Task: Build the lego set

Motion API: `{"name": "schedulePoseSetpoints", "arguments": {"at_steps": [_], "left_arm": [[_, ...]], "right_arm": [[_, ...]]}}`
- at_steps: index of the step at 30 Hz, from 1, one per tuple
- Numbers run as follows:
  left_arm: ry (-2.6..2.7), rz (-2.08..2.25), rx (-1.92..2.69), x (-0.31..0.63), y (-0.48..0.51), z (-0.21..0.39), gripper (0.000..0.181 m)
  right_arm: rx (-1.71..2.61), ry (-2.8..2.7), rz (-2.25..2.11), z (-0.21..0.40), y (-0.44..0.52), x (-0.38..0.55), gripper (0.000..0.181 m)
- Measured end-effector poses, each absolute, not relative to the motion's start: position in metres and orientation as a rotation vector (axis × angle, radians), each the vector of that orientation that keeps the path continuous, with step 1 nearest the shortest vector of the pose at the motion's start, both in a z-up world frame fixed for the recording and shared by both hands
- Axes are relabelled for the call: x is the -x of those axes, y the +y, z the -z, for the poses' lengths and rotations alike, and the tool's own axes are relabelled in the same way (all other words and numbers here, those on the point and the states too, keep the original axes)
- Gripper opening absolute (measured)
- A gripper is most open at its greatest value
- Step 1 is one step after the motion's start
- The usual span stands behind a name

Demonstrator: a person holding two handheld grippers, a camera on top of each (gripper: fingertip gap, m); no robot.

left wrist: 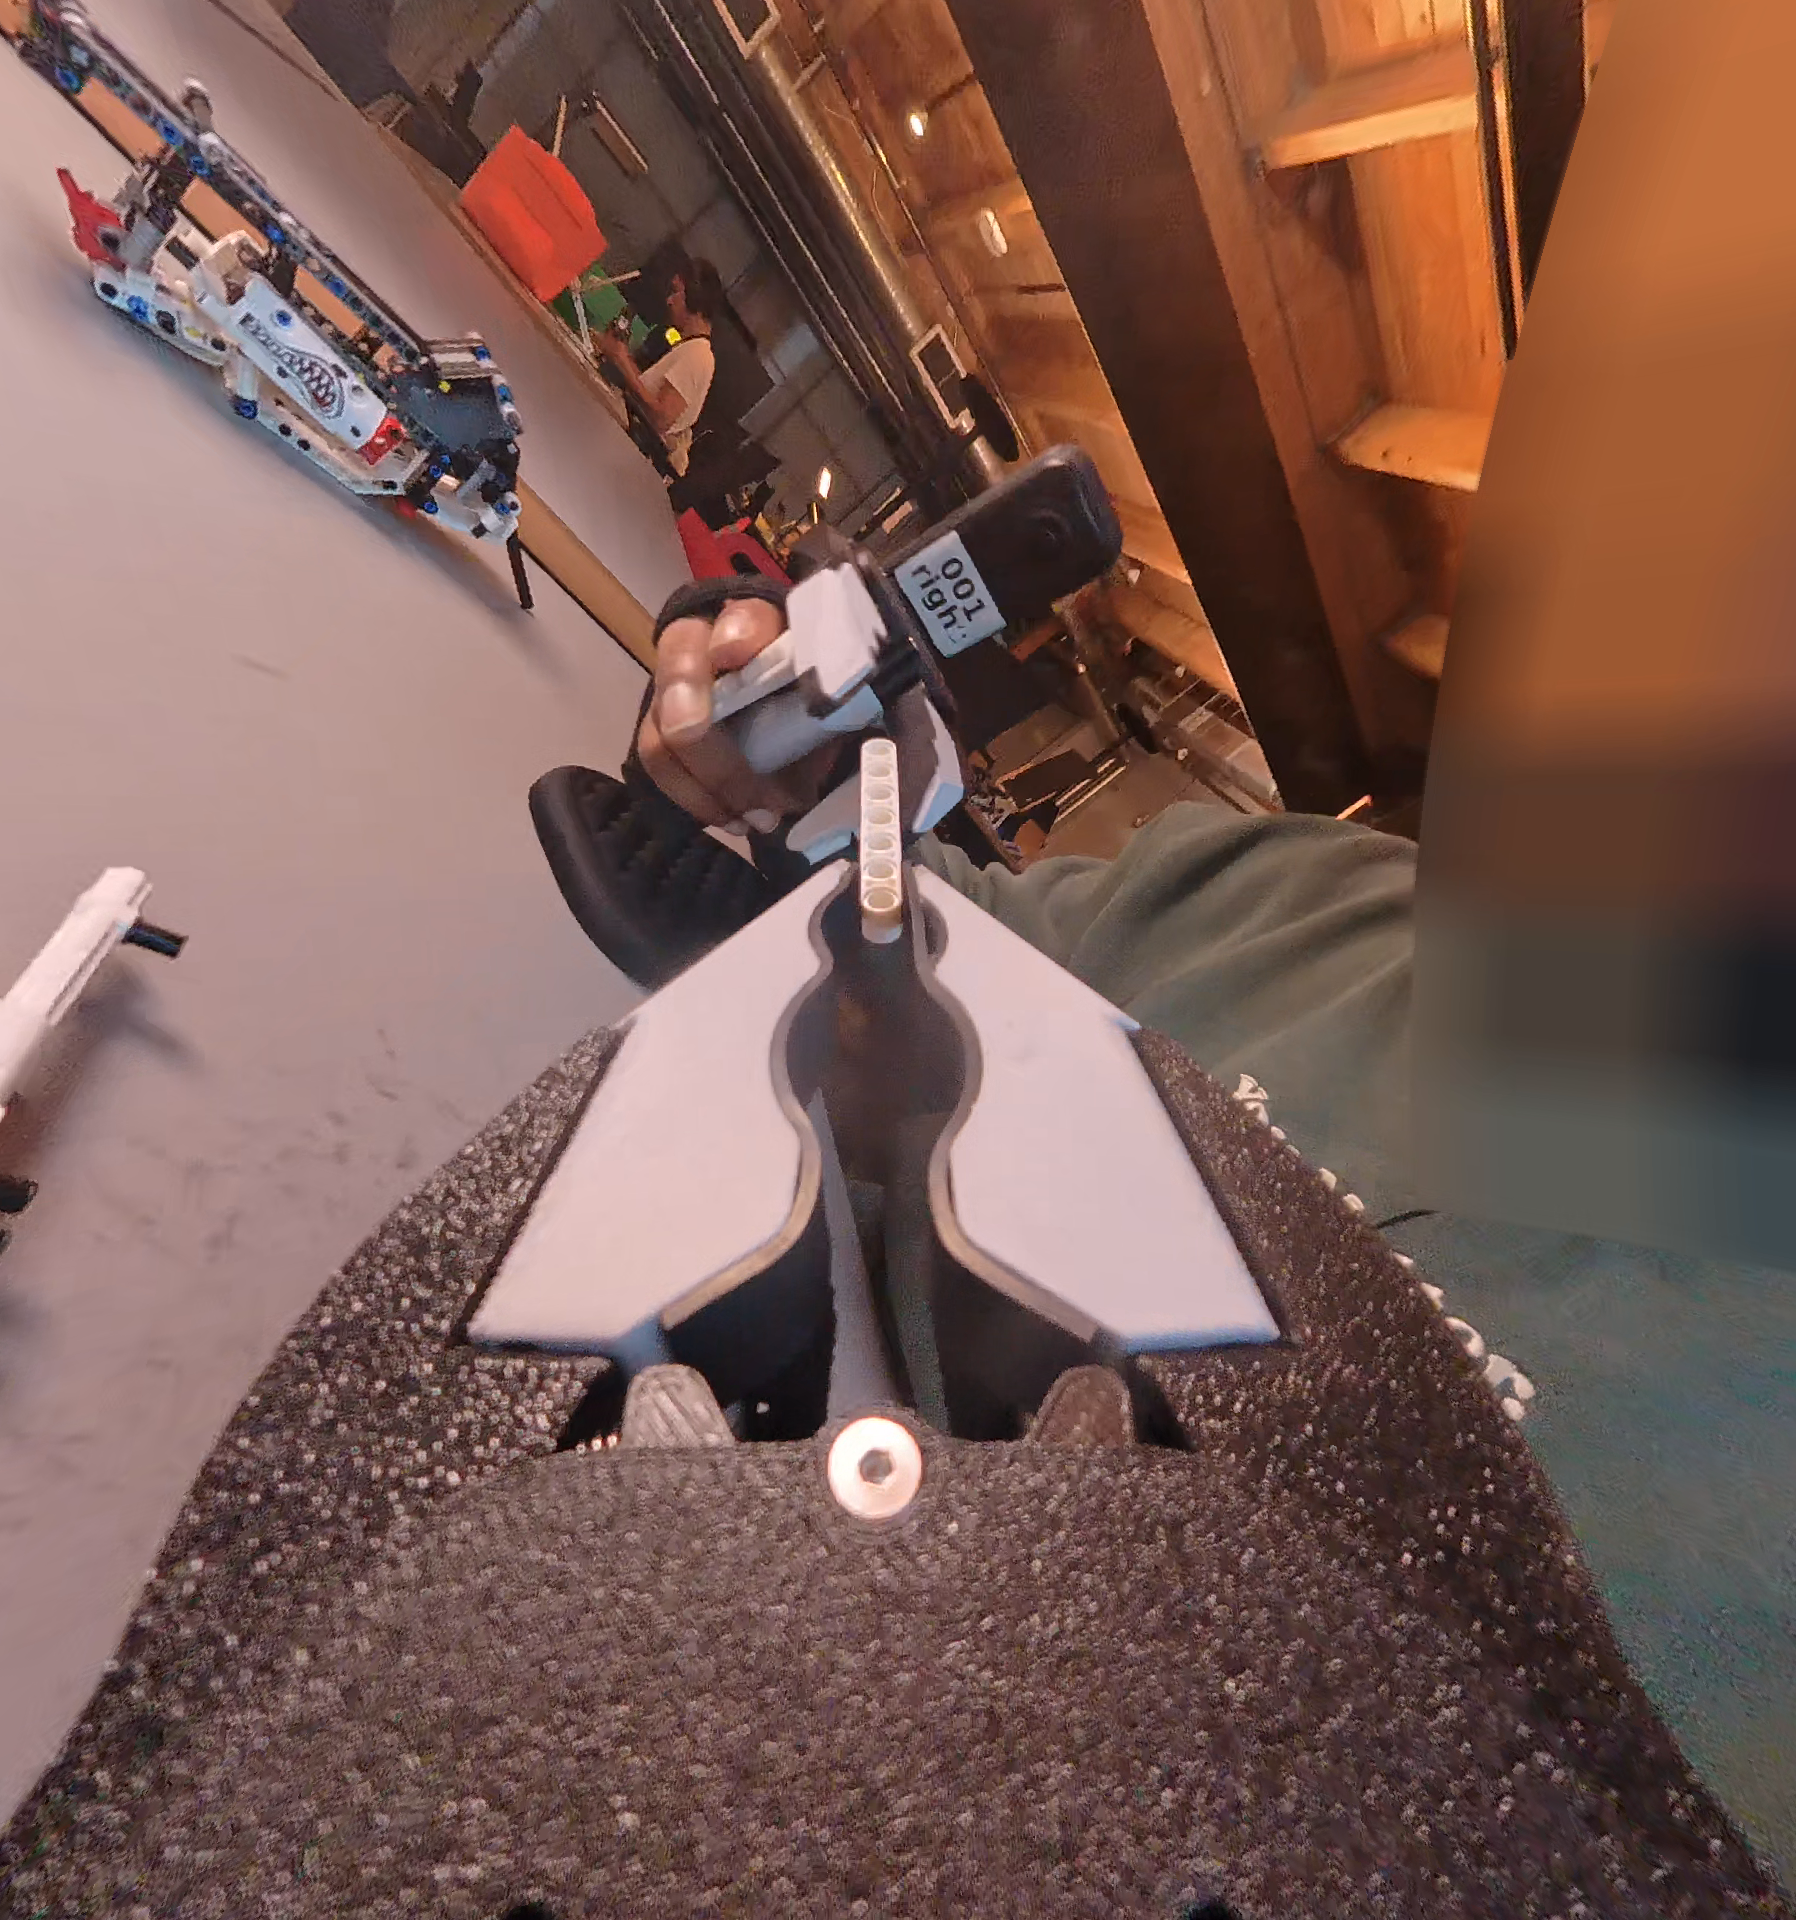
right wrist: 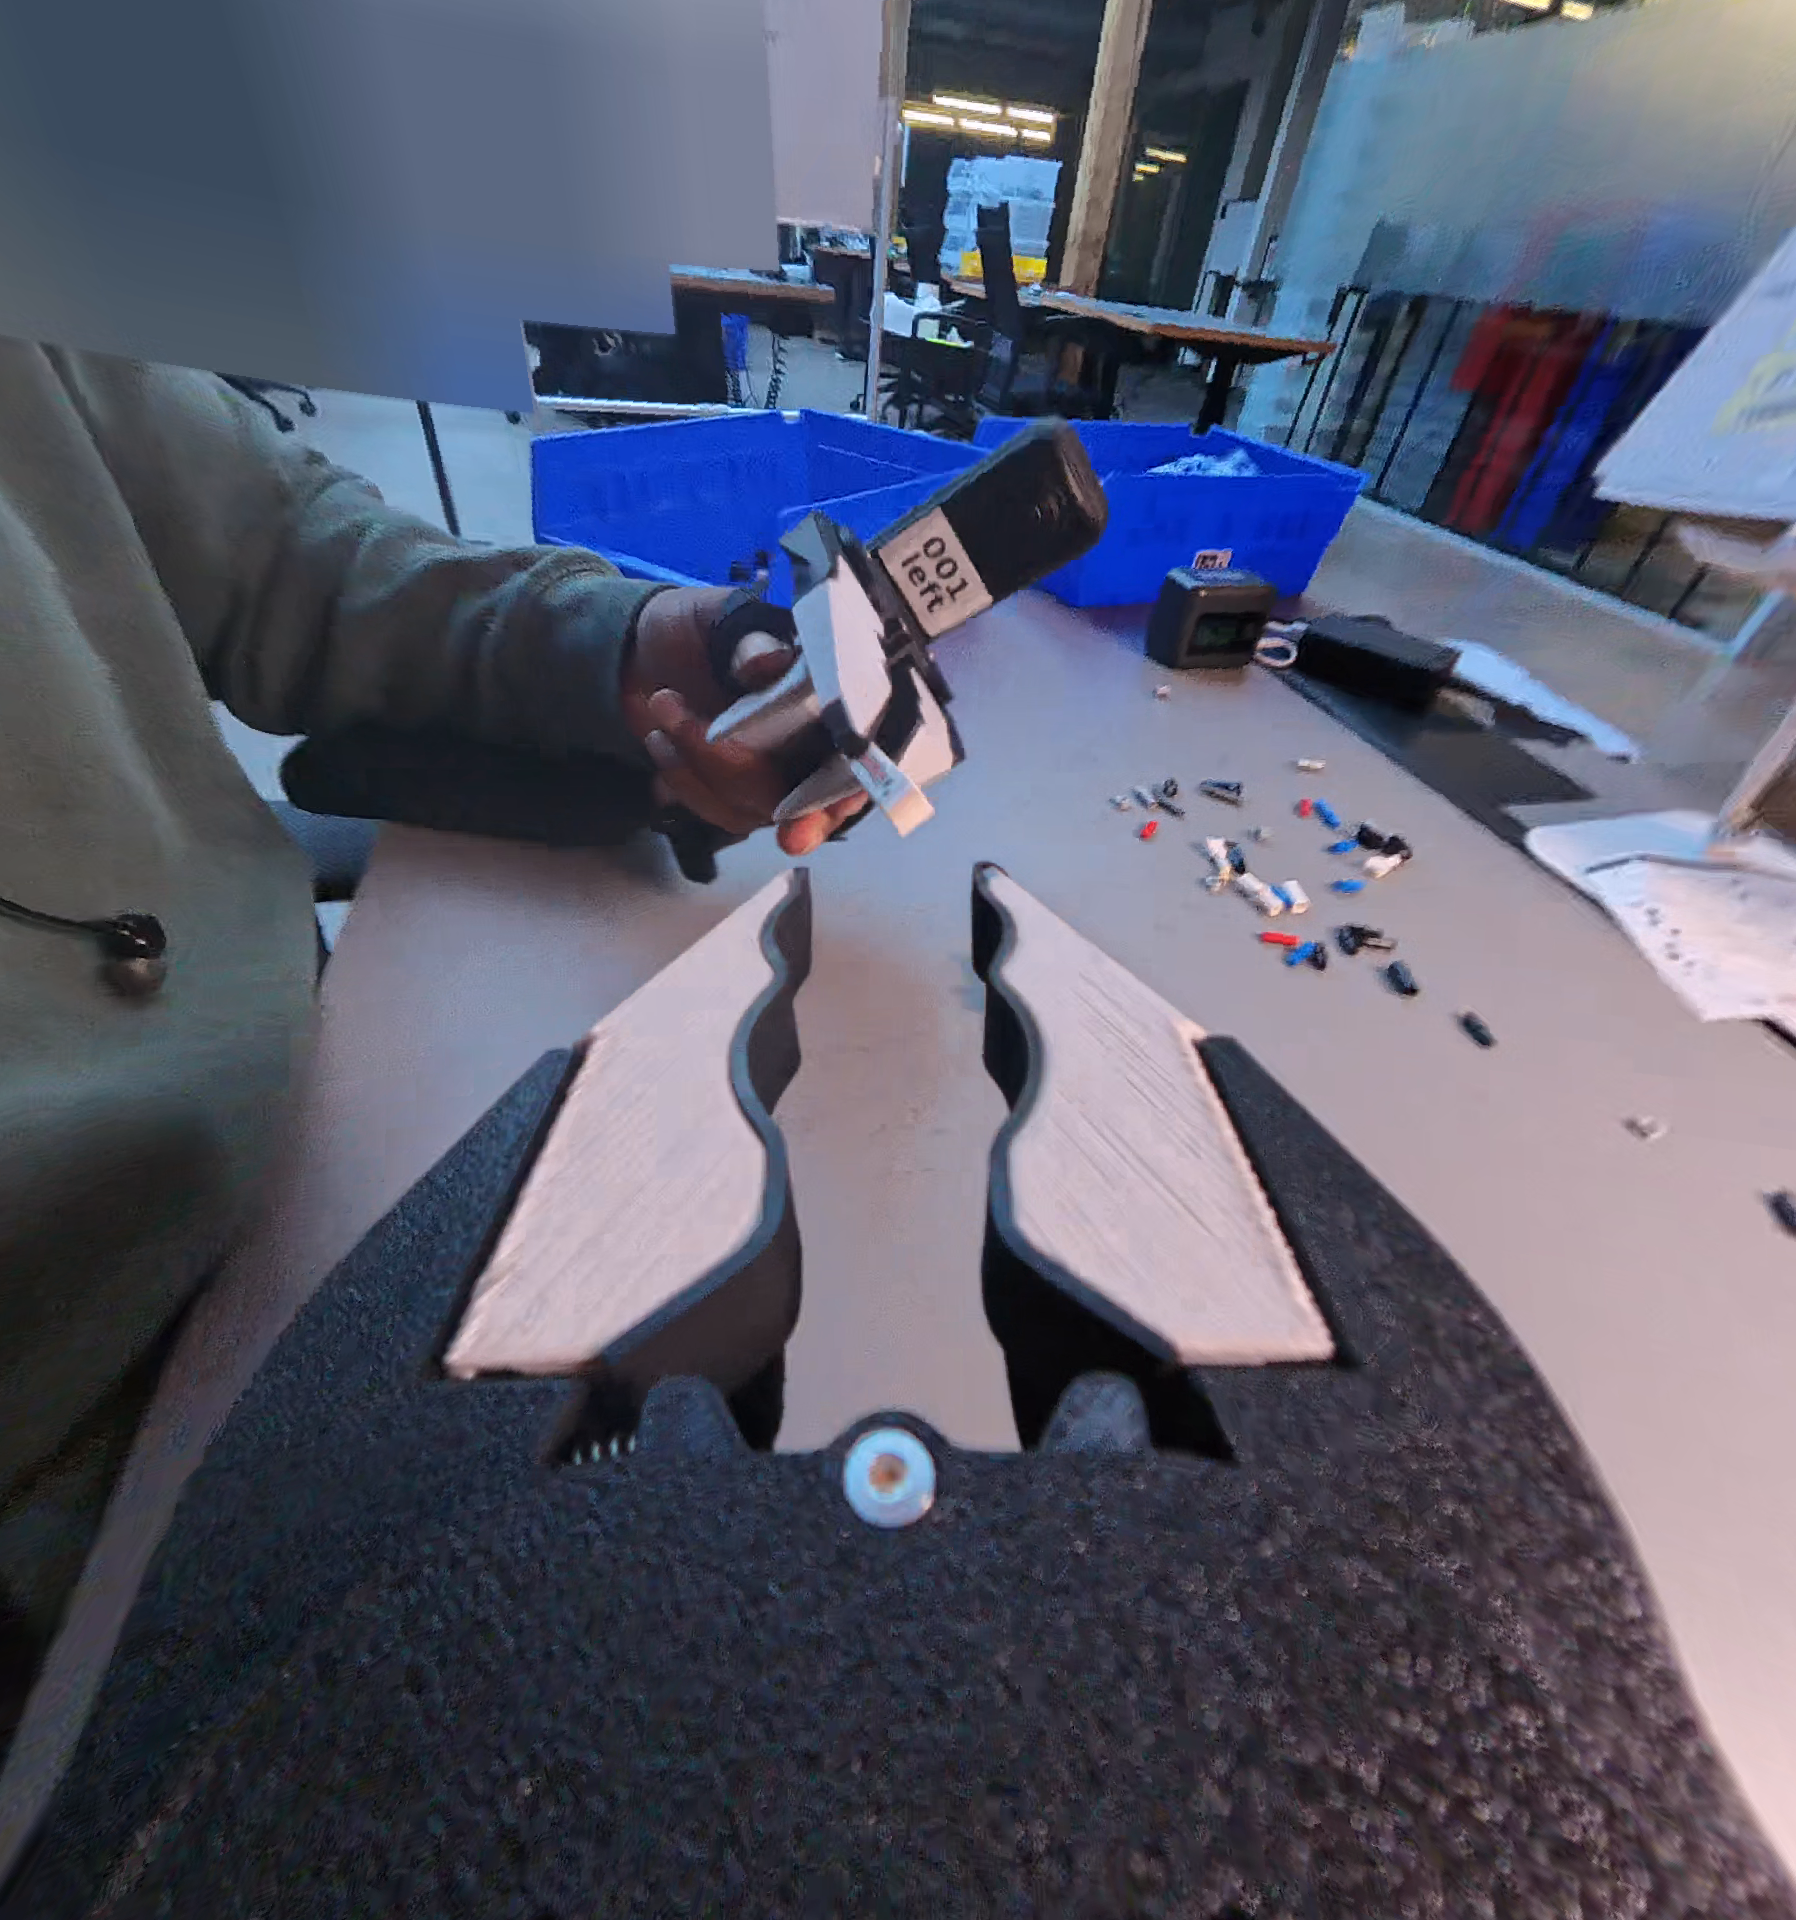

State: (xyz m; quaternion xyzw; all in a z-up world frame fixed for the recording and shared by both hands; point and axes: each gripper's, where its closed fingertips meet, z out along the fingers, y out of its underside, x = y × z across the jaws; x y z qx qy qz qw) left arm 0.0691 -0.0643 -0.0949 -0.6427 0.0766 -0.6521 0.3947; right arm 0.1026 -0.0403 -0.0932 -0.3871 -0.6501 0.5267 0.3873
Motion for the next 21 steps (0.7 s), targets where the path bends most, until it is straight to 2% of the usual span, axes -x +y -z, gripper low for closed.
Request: {"name": "schedulePoseSetpoints", "arguments": {"at_steps": [6, 10, 19, 20, 21], "left_arm": [[0.122, 1.682, 1.649, -0.063, -0.060, 0.104, 0.008], [0.094, 1.695, 1.638, -0.058, -0.060, 0.105, 0.008], [0.064, 1.714, 1.603, -0.052, -0.060, 0.103, 0.008], [0.059, 1.690, 1.588, -0.049, -0.059, 0.101, 0.009], [0.053, 1.669, 1.563, -0.045, -0.058, 0.098, 0.017]], "right_arm": [[0.874, -1.737, -1.251, 0.099, -0.046, -0.077, 0.025], [0.886, -1.736, -1.278, 0.102, -0.046, -0.069, 0.013], [0.858, -1.740, -1.253, 0.105, -0.049, -0.063, 0.009], [0.857, -1.729, -1.268, 0.105, -0.049, -0.062, 0.008], [0.858, -1.713, -1.289, 0.104, -0.049, -0.062, 0.008]]}}
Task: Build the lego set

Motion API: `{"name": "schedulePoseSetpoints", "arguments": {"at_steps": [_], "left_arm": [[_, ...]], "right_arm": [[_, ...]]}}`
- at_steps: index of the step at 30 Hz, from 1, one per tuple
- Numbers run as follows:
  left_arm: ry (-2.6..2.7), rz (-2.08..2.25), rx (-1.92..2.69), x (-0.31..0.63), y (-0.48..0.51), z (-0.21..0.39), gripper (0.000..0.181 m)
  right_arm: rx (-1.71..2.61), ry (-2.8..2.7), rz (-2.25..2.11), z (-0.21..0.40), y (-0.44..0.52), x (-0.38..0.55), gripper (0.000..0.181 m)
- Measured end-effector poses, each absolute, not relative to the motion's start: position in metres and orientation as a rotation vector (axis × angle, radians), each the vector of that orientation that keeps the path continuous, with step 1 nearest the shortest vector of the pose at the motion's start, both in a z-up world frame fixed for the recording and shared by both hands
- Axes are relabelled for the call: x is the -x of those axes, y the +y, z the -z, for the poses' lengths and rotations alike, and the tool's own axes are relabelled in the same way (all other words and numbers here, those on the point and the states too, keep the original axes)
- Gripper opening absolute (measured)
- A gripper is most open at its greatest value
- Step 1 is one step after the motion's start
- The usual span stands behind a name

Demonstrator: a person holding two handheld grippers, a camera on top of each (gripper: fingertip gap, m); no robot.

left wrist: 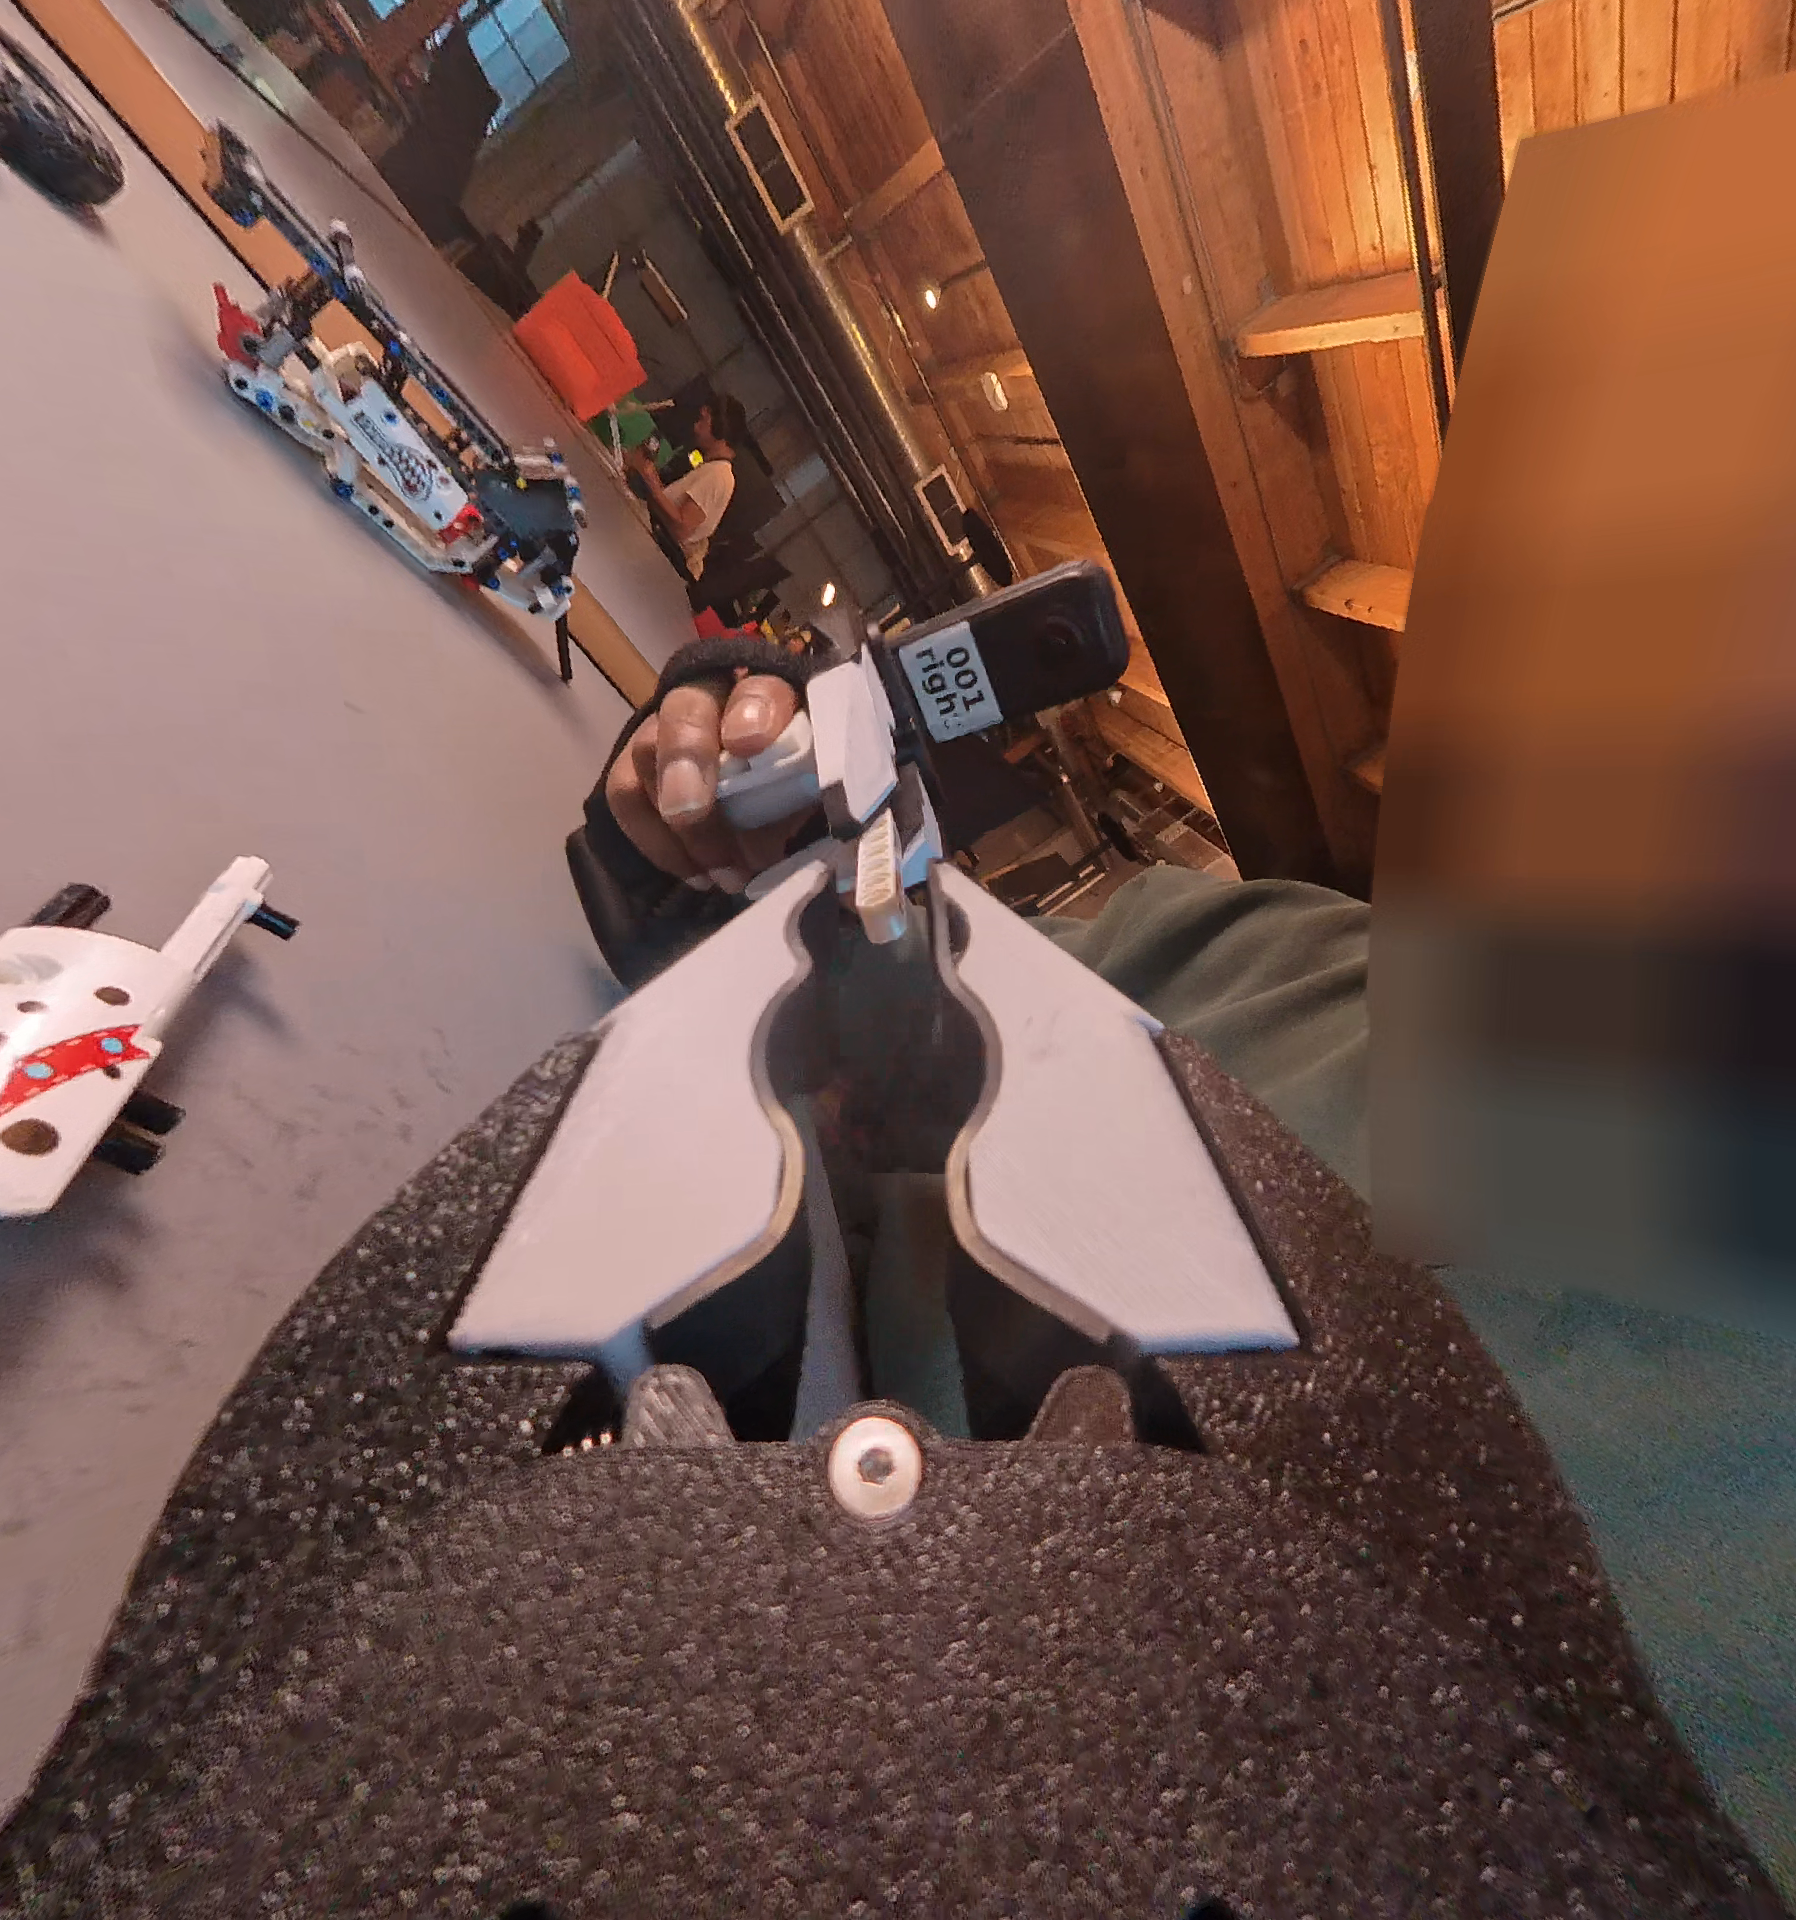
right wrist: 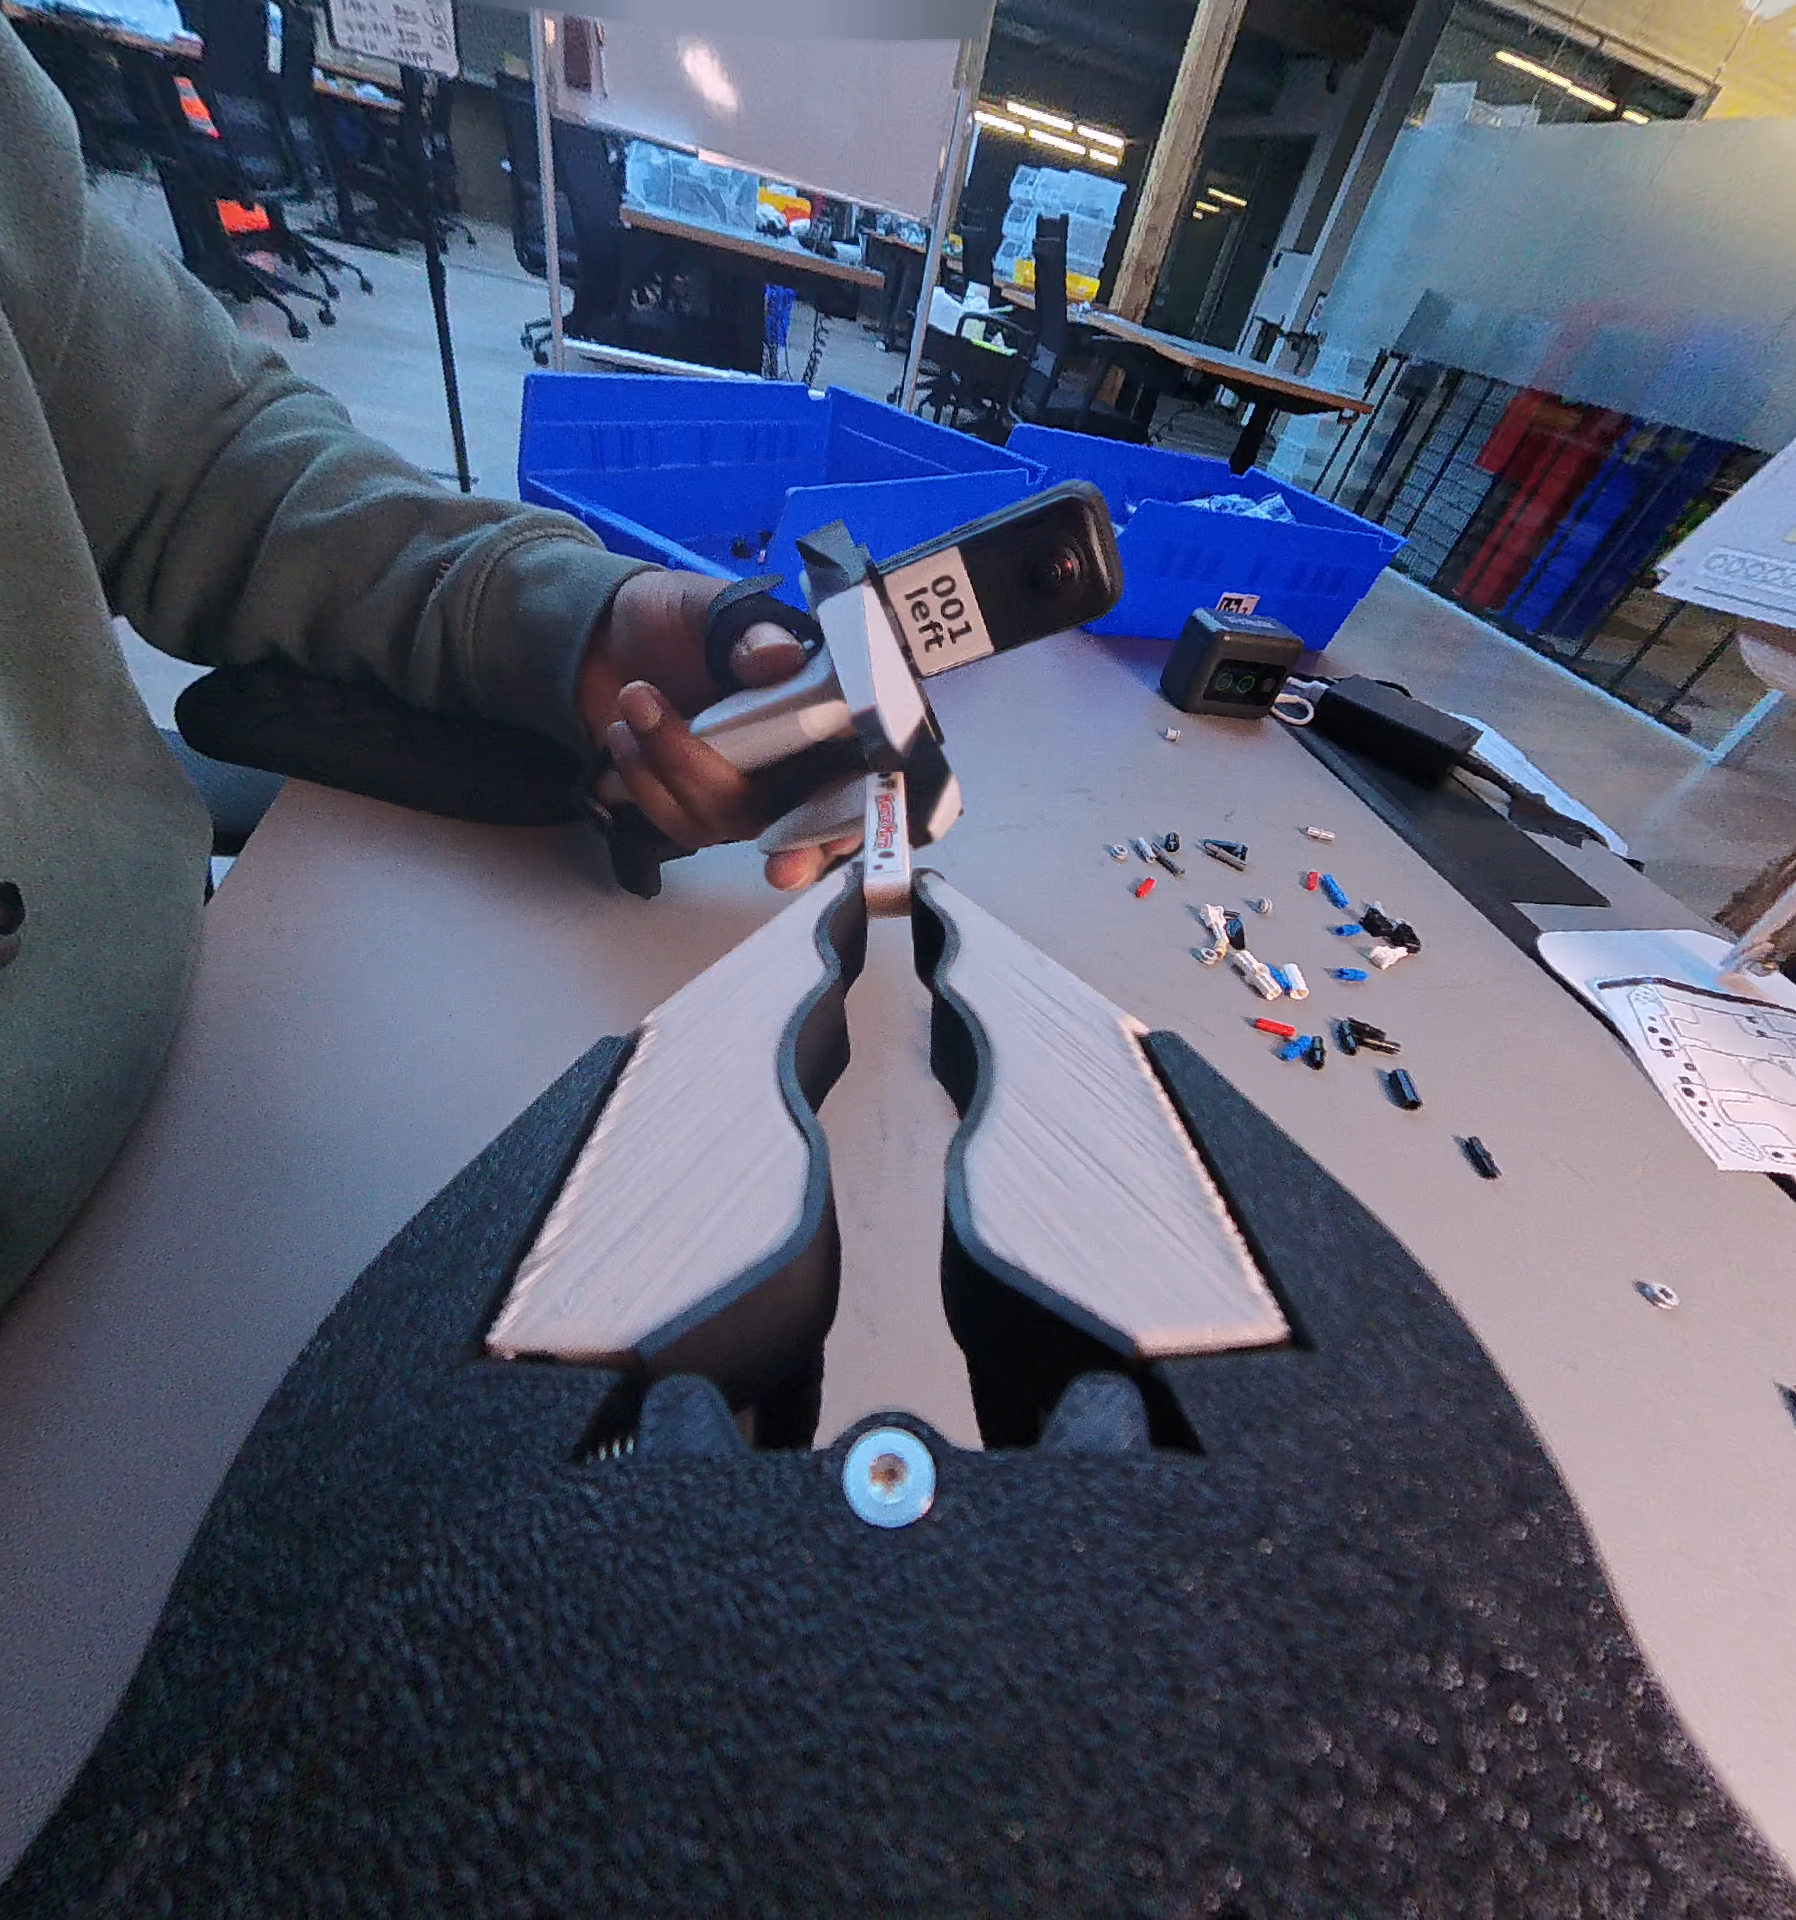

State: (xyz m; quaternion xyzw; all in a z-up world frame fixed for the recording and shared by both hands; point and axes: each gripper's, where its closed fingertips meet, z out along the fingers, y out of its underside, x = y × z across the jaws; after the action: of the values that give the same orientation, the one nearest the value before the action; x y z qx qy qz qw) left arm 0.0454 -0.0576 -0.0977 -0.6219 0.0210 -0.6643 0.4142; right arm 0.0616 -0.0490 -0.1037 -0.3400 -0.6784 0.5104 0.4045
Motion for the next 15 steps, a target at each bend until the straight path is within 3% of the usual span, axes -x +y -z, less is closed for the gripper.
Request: {"name": "schedulePoseSetpoints", "arguments": {"at_steps": [3, 6, 7, 9, 15], "left_arm": [[0.051, 1.684, 1.501, -0.039, -0.059, 0.088, 0.037], [0.095, 1.702, 1.536, -0.051, -0.061, 0.092, 0.046], [0.116, 1.697, 1.550, -0.056, -0.062, 0.093, 0.041], [0.140, 1.630, 1.594, -0.060, -0.059, 0.098, 0.009], [0.150, 1.646, 1.666, -0.060, -0.063, 0.103, 0.008]], "right_arm": [[0.864, -1.681, -1.332, 0.103, -0.048, -0.061, 0.007], [0.864, -1.679, -1.347, 0.104, -0.050, -0.061, 0.007], [0.861, -1.685, -1.345, 0.105, -0.051, -0.060, 0.008], [0.840, -1.694, -1.348, 0.106, -0.056, -0.060, 0.007], [0.790, -1.720, -1.288, 0.108, -0.058, -0.060, 0.007]]}}
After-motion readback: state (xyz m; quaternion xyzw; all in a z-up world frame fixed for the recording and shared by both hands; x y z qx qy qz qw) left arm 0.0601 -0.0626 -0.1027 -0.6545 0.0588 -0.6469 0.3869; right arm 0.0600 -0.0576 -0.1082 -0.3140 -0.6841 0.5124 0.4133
